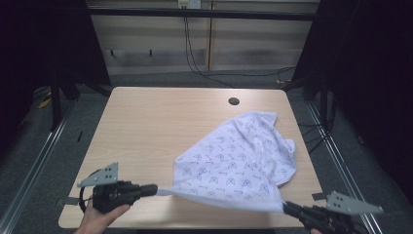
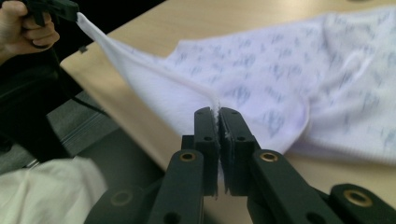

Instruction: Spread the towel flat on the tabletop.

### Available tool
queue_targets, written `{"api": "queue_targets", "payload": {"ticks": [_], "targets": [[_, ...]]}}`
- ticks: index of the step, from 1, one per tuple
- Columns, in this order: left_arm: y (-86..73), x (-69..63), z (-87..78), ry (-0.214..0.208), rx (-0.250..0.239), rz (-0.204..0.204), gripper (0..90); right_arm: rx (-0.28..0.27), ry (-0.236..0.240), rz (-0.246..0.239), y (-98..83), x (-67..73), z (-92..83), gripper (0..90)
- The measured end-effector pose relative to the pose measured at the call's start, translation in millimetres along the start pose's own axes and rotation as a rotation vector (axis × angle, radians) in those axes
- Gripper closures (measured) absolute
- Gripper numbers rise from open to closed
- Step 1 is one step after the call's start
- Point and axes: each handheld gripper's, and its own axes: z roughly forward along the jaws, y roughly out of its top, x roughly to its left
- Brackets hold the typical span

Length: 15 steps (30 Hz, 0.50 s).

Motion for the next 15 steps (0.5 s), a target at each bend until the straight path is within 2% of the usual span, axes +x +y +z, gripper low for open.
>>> {"api": "queue_targets", "payload": {"ticks": [1,2,3,4,5,6,7,8,9,10,11,12,13,14,15], "targets": [[0.0,0.0,0.0,0.000,0.000,0.000,89.4,0.002,-0.007,0.002,-3.8,4.3,-5.1,86.1],[-9.3,-13.5,-7.7,-0.001,-0.022,0.000,89.4,0.000,-0.017,0.015,-7.6,10.4,-11.7,85.5],[-12.7,-20.2,-11.8,-0.008,-0.040,0.006,89.3,0.016,-0.044,0.041,-8.7,17.5,-18.9,84.9],[-14.8,-26.8,-15.1,-0.001,-0.041,0.026,89.3,0.022,-0.049,0.061,-8.7,25.5,-26.2,83.9],[-16.8,-31.1,-17.9,-0.001,-0.042,0.026,89.3,0.036,-0.026,0.060,-7.5,32.2,-31.9,81.1],[-19.2,-32.8,-20.3,-0.015,-0.054,0.017,89.2,0.047,-0.031,0.046,-4.7,37.3,-35.3,78.1],[-20.6,-33.8,-21.9,-0.031,-0.052,0.022,88.8,0.041,-0.045,0.036,-1.3,39.6,-36.7,74.7],[-21.5,-34.0,-23.0,-0.041,-0.045,0.031,87.5,0.038,-0.037,0.033,1.7,39.2,-36.1,73.5],[-22.3,-31.7,-24.0,-0.040,-0.039,0.031,86.3,0.034,-0.034,0.023,3.4,37.4,-33.0,71.8],[-23.0,-28.6,-23.2,-0.032,-0.041,0.011,84.8,0.030,-0.047,0.017,3.5,34.4,-27.7,69.9],[-23.0,-28.6,-23.2,-0.032,-0.041,0.011,83.6,0.047,-0.066,0.004,2.9,30.0,-19.0,68.0],[-22.8,-16.8,-17.9,-0.045,-0.026,-0.010,80.6,0.073,-0.076,-0.016,1.3,22.8,-5.4,66.7],[-22.8,-16.8,-17.9,-0.045,-0.026,-0.010,79.5,0.073,-0.076,-0.016,1.3,22.8,-5.4,66.7],[-21.1,-6.6,-7.9,-0.027,0.009,-0.011,79.7,0.097,-0.061,-0.011,0.5,7.8,19.7,66.4],[-21.1,-6.6,-7.9,-0.027,0.009,-0.011,79.8,0.097,-0.061,-0.011,0.5,7.8,19.7,66.4]]}}
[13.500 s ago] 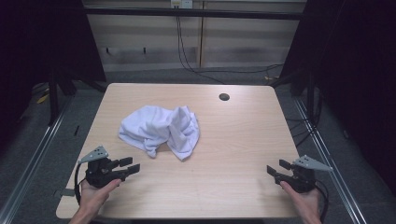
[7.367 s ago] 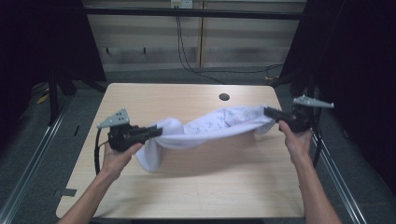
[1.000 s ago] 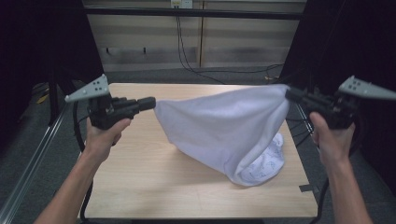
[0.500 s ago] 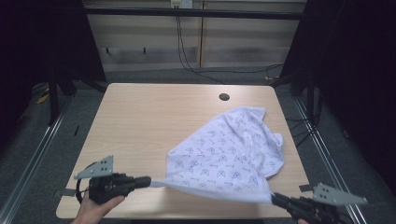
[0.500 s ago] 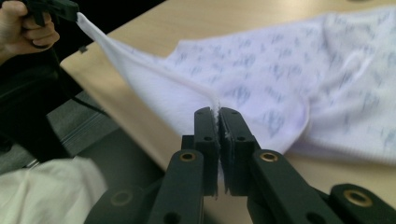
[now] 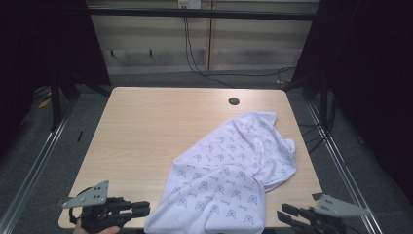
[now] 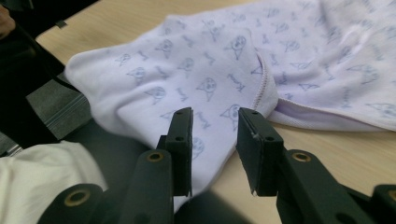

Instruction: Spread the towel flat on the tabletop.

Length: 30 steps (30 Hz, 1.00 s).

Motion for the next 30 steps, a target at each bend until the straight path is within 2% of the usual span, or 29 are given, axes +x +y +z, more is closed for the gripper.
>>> {"api": "queue_targets", "payload": {"ticks": [1,2,3,4,5,6,7,8,9,10,11,13,16,18,20,21,22,23,24,25,27,28,29,30], "targets": [[2.7,16.1,17.9,0.032,0.045,0.000,80.5,0.020,-0.025,-0.041,6.4,-13.4,26.0,66.5],[2.7,16.1,17.9,0.032,0.045,0.000,81.4,0.020,-0.025,-0.041,6.4,-13.4,26.0,66.5],[6.2,39.5,39.9,0.022,0.075,-0.039,82.3,0.023,-0.005,-0.020,17.2,-30.1,50.4,67.9],[7.7,51.1,51.8,0.042,0.087,-0.047,83.6,0.030,-0.007,-0.038,22.0,-34.9,58.4,68.9],[9.3,63.7,64.2,0.038,0.111,-0.069,85.4,0.036,-0.012,-0.062,28.7,-40.3,68.3,70.2],[9.3,63.7,64.2,0.038,0.111,-0.069,85.3,0.036,-0.012,-0.062,28.7,-40.3,68.3,70.2],[13.2,81.9,88.3,0.056,0.185,-0.078,85.4,0.039,-0.011,-0.057,42.7,-51.2,88.0,72.0],[13.2,81.9,88.3,0.056,0.185,-0.078,85.4,0.039,-0.011,-0.057,42.7,-51.2,88.0,72.0],[16.3,94.9,106.5,0.101,0.247,-0.037,85.3,0.057,-0.010,-0.059,50.2,-58.9,105.0,72.1],[16.3,94.9,106.5,0.101,0.247,-0.037,85.1,0.057,-0.010,-0.059,50.2,-58.9,105.0,72.1],[16.2,105.8,118.4,0.124,0.264,-0.032,84.7,0.080,0.015,-0.043,52.1,-63.9,119.0,71.9],[13.9,108.2,123.7,0.128,0.300,-0.031,84.4,0.115,0.012,-0.040,49.4,-63.5,127.8,71.7],[7.1,106.8,126.4,0.129,0.339,-0.017,83.2,0.145,0.030,-0.035,43.0,-60.6,130.1,73.6],[4.5,104.8,125.1,0.135,0.333,-0.021,83.9,0.143,0.025,-0.043,39.7,-58.1,125.2,86.7],[4.0,103.6,124.2,0.135,0.335,-0.025,85.3,0.138,0.021,-0.032,38.3,-57.3,121.3,87.8],[3.1,98.2,121.1,0.157,0.353,-0.009,85.6,0.134,0.025,-0.020,34.8,-55.2,111.5,88.2],[3.1,98.2,121.1,0.157,0.353,-0.009,86.1,0.134,0.025,-0.020,34.8,-55.2,111.5,88.2],[0.1,89.8,117.5,0.168,0.360,0.005,87.0,0.123,0.026,-0.010,29.3,-51.4,99.6,88.3],[0.1,89.8,117.5,0.168,0.360,0.005,87.3,0.123,0.026,-0.010,29.3,-51.4,99.6,88.3],[-3.1,82.3,113.2,0.160,0.372,0.002,87.7,0.117,0.024,0.009,21.7,-46.7,86.0,88.3],[-5.3,77.7,110.0,0.145,0.381,0.003,87.8,0.114,0.021,0.009,18.2,-44.9,80.6,88.3],[-7.3,73.9,107.7,0.136,0.385,-0.002,88.0,0.113,0.019,0.013,12.2,-41.0,71.7,88.3],[-9.6,66.9,103.6,0.129,0.405,0.010,88.3,0.114,0.003,0.016,1.6,-37.2,57.6,88.3],[-11.8,62.5,102.3,0.119,0.402,0.006,88.3,0.108,-0.003,0.027,-2.3,-36.0,52.0,88.3]]}}
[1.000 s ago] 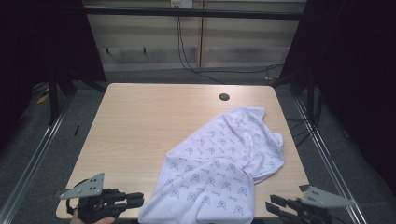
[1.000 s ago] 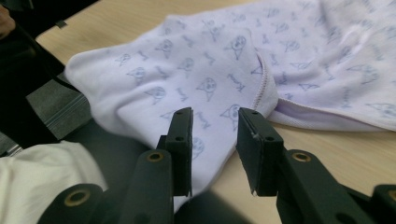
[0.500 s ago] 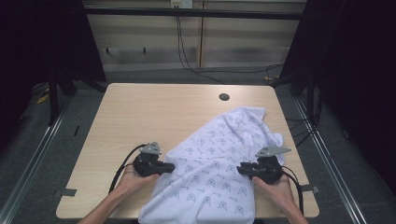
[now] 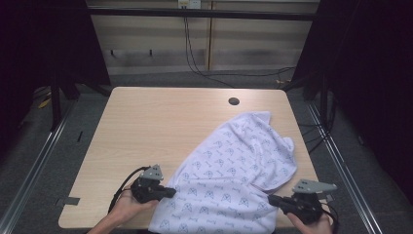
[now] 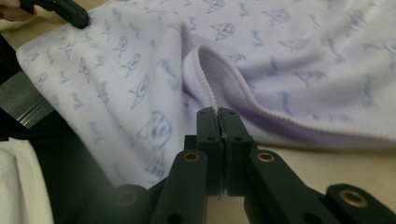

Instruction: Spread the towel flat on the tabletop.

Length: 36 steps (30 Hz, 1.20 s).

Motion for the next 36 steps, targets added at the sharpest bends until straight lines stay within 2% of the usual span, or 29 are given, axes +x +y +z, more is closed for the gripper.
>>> {"api": "queue_targets", "payload": {"ticks": [3,4,5,6,7,8,9,11,12,13,14,17,19,21,22,23,24,25,26,27,29,30,31,32,33,34,35,36], "targets": [[-5.1,-9.1,-2.7,-0.036,0.017,0.005,88.3,-0.013,-0.023,0.027,-15.2,3.3,-20.2,88.2],[-5.1,-9.1,-2.7,-0.036,0.017,0.005,88.3,-0.013,-0.023,0.027,-15.2,3.3,-20.2,88.2],[-6.5,-15.9,-2.2,-0.069,0.030,0.011,88.3,-0.020,-0.032,0.043,-23.2,8.3,-33.9,87.8],[-6.8,-19.3,-1.2,-0.085,0.028,0.009,88.3,-0.017,-0.041,0.037,-25.9,10.0,-39.1,87.1],[-6.6,-21.6,-0.8,-0.089,0.030,0.027,88.0,-0.012,-0.050,0.028,-28.1,11.9,-43.6,84.8],[-6.6,-21.6,-0.8,-0.089,0.030,0.027,85.4,-0.007,-0.062,0.024,-29.7,13.0,-46.8,82.6],[-4.3,-23.2,-0.2,-0.129,0.043,0.039,82.2,-0.001,-0.080,0.024,-32.3,13.9,-51.8,78.6],[1.6,-21.4,-0.3,-0.134,0.015,0.035,79.9,-0.001,-0.088,0.017,-35.6,13.7,-56.9,72.1],[1.6,-21.4,-0.3,-0.134,0.015,0.035,78.9,-0.001,-0.088,0.017,-35.6,13.7,-56.9,72.1],[7.2,-17.0,-0.8,-0.146,-0.024,0.027,78.9,-0.013,-0.091,0.024,-36.8,13.0,-58.7,69.8],[19.3,-7.3,-0.5,-0.134,-0.063,0.024,78.7,-0.027,-0.080,0.028,-35.2,11.7,-56.1,66.8],[38.8,8.7,10.9,-0.105,-0.105,0.001,79.4,-0.018,-0.062,0.000,-26.3,12.4,-43.6,63.0],[48.9,19.5,22.1,-0.103,-0.111,-0.020,79.0,-0.014,-0.064,-0.036,-16.0,11.6,-30.9,61.1],[58.3,28.1,34.7,-0.070,-0.114,-0.036,78.6,-0.025,-0.046,-0.042,-7.2,9.2,-21.6,60.4],[61.7,31.1,39.3,-0.073,-0.130,-0.051,78.6,-0.024,-0.049,-0.048,-2.6,7.0,-16.3,58.6],[65.3,33.3,43.4,-0.068,-0.124,-0.047,78.4,-0.024,-0.042,-0.052,0.9,4.5,-11.0,58.1],[65.3,33.3,43.4,-0.068,-0.124,-0.047,76.7,-0.024,-0.042,-0.052,0.9,4.5,-11.0,58.1],[68.9,34.3,50.5,-0.013,-0.097,-0.002,76.4,-0.005,-0.032,-0.064,5.4,-1.5,1.8,55.6],[68.0,36.1,54.2,0.006,-0.091,-0.002,76.2,0.007,-0.029,-0.071,5.9,-3.8,6.1,54.9],[66.0,38.2,58.1,0.011,-0.084,-0.019,75.9,0.019,-0.029,-0.076,6.1,-6.3,11.4,54.4],[62.2,40.8,58.9,0.002,-0.097,-0.024,76.9,0.054,-0.034,-0.079,4.9,-10.7,21.3,52.9],[62.2,40.8,58.9,0.002,-0.097,-0.024,77.8,0.054,-0.034,-0.079,4.9,-10.7,21.3,52.9],[60.3,39.1,56.0,0.019,-0.081,-0.019,80.2,0.089,-0.034,-0.087,1.3,-13.3,27.3,57.6],[60.3,39.1,56.0,0.019,-0.081,-0.019,81.5,0.089,-0.034,-0.087,1.3,-13.3,27.3,57.6],[55.2,37.0,52.1,0.026,-0.082,-0.016,83.6,0.101,-0.047,-0.099,-0.9,-12.0,25.7,74.4],[55.2,37.0,52.1,0.026,-0.082,-0.016,84.7,0.101,-0.047,-0.099,-0.9,-12.0,25.7,74.4],[49.0,34.7,47.0,0.034,-0.085,-0.019,85.3,0.087,-0.048,-0.067,-2.1,-11.3,20.0,84.7],[49.0,34.7,47.0,0.034,-0.085,-0.019,85.5,0.076,-0.047,-0.067,-2.9,-11.8,17.4,86.2]]}}
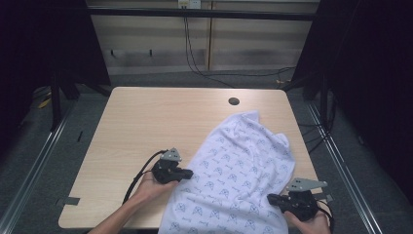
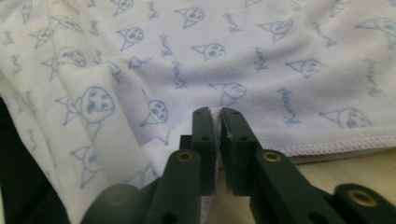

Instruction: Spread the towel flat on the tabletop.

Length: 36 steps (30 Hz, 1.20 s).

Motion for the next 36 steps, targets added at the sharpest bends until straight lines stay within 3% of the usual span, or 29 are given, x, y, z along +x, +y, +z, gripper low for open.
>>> {"api": "queue_targets", "payload": {"ticks": [1,11,13,16,17,19,20,22,23,24,27,28,29,30,31,32,34,36], "targets": [[-3.7,-3.0,-6.7,-0.001,0.024,-0.011,85.5,-0.004,-0.004,0.003,-2.0,0.0,-4.6,86.3],[-32.4,-23.2,-39.2,0.015,0.061,0.004,85.3,0.018,-0.037,0.040,-18.7,-6.7,-23.3,87.8],[-43.7,-37.2,-49.1,-0.024,0.082,0.006,85.3,0.024,-0.042,0.041,-23.9,-6.4,-26.9,87.7],[-50.8,-44.9,-56.7,-0.056,0.101,0.004,85.2,0.033,-0.045,0.043,-27.1,-6.0,-30.5,86.7],[-54.4,-48.0,-61.2,-0.056,0.103,0.012,81.9,0.050,-0.073,0.043,-29.7,-5.5,-33.9,79.8],[-54.1,-48.0,-65.2,-0.050,0.081,0.013,80.3,0.055,-0.079,0.042,-30.2,-5.8,-34.7,77.1],[-52.9,-46.2,-66.5,-0.053,0.064,0.001,78.8,0.016,-0.073,0.046,-30.0,-8.9,-36.2,75.0],[-47.7,-38.9,-65.6,-0.064,0.043,-0.015,75.6,-0.002,-0.069,0.044,-27.9,-10.5,-35.2,72.6],[-42.3,-33.2,-64.1,-0.049,0.019,-0.009,75.5,-0.035,-0.055,0.042,-19.8,-12.4,-28.7,69.0],[-36.8,-28.7,-63.4,-0.035,0.010,-0.011,75.5,-0.035,-0.055,0.042,-19.8,-12.4,-28.7,69.0],[-17.1,-5.9,-54.3,-0.008,-0.032,-0.016,75.2,-0.041,-0.035,-0.003,4.6,-17.1,-5.9,66.7],[-17.1,-5.9,-54.3,-0.008,-0.032,-0.016,75.5,-0.042,-0.029,-0.015,12.2,-18.6,0.8,65.6],[-9.2,10.7,-46.9,0.000,-0.048,-0.042,75.3,-0.048,-0.016,-0.022,22.2,-21.0,10.1,64.5],[-9.2,10.7,-46.9,0.000,-0.048,-0.042,75.6,-0.048,-0.016,-0.022,22.2,-21.0,10.1,64.5],[-4.8,22.6,-41.0,0.001,-0.051,-0.073,75.6,-0.058,-0.007,-0.028,28.2,-22.5,15.7,64.0],[-0.8,32.8,-34.2,0.013,-0.052,-0.081,76.6,-0.067,0.001,-0.055,45.0,-26.1,32.1,62.6],[1.2,37.4,-29.9,0.037,-0.056,-0.073,76.5,-0.068,0.006,-0.062,51.9,-26.9,38.9,62.0],[4.5,43.1,-21.7,0.058,-0.028,-0.069,77.5,-0.072,0.012,-0.077,65.4,-31.0,53.9,60.7]]}}
